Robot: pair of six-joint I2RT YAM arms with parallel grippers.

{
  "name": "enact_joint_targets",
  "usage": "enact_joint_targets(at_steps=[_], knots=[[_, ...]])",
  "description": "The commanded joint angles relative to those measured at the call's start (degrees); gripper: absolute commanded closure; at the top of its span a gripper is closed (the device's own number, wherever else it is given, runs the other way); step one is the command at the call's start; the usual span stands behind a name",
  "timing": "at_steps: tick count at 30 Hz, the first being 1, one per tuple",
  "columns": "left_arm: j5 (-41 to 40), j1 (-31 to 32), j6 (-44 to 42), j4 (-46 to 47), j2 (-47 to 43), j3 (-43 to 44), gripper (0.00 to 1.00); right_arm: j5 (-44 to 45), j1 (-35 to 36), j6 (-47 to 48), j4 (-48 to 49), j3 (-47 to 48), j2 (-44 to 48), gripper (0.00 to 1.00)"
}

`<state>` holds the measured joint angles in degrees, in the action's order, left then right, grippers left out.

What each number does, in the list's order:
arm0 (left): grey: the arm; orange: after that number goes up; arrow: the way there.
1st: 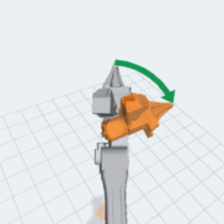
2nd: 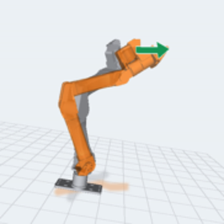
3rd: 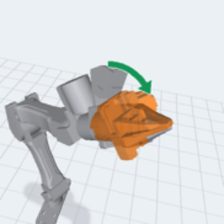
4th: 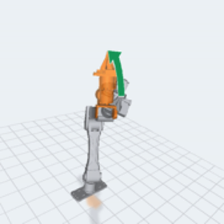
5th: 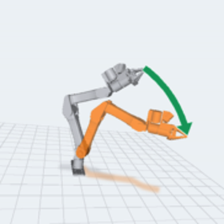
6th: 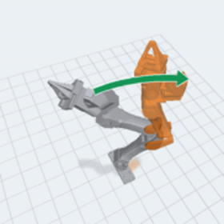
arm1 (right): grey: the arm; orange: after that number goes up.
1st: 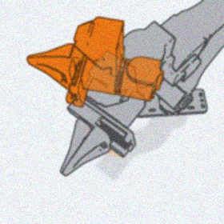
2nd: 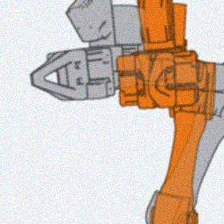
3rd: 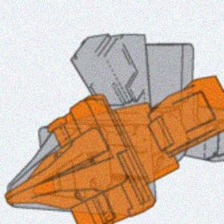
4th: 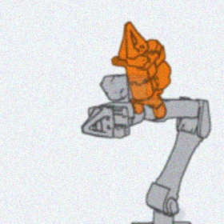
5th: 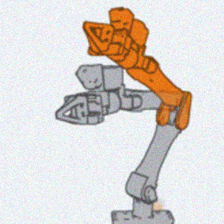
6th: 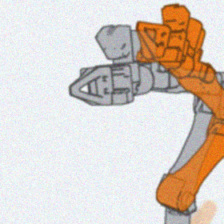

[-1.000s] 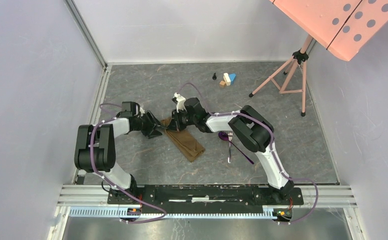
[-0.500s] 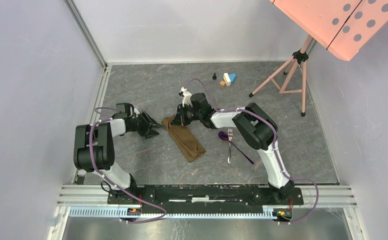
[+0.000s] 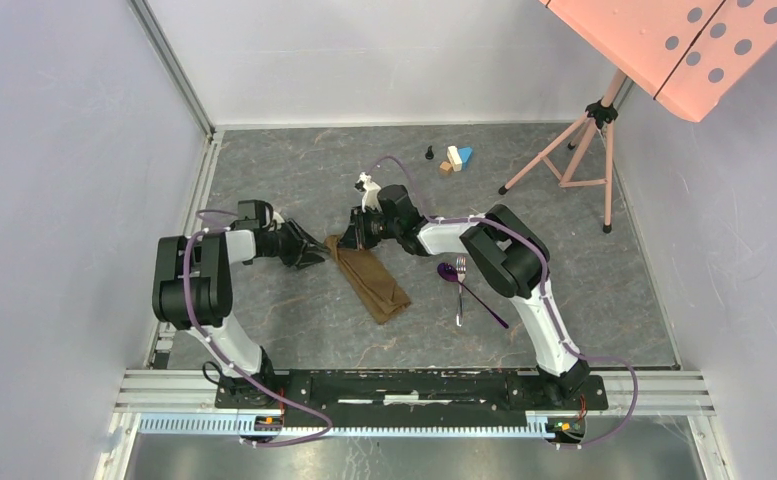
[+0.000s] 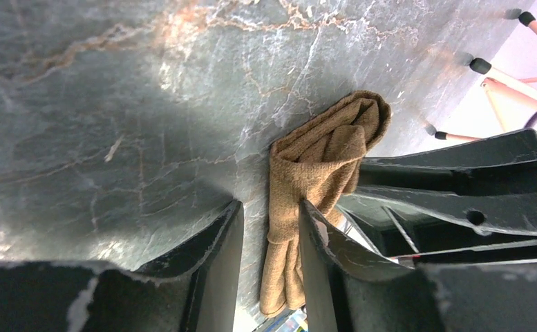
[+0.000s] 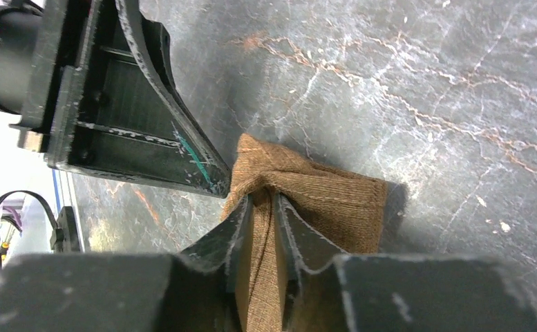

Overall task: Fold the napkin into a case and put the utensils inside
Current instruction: Grasp the top corner of the smaller rectangle folded napkin from the folded napkin.

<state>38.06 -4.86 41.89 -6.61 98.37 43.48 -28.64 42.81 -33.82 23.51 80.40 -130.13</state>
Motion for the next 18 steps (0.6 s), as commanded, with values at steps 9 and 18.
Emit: enact_joint_targets(at_steps=[9, 18], knots=[[-1.4, 3.4, 2.2, 1.8, 2.6, 3.8, 0.62, -0.1, 3.1, 0.0, 0.7, 4.0, -4.0, 0.91], [-3.9, 4.2, 0.0, -2.6, -2.9, 4.2, 0.65, 3.7, 3.7, 0.8, 3.8, -5.0, 0.8, 1.0]])
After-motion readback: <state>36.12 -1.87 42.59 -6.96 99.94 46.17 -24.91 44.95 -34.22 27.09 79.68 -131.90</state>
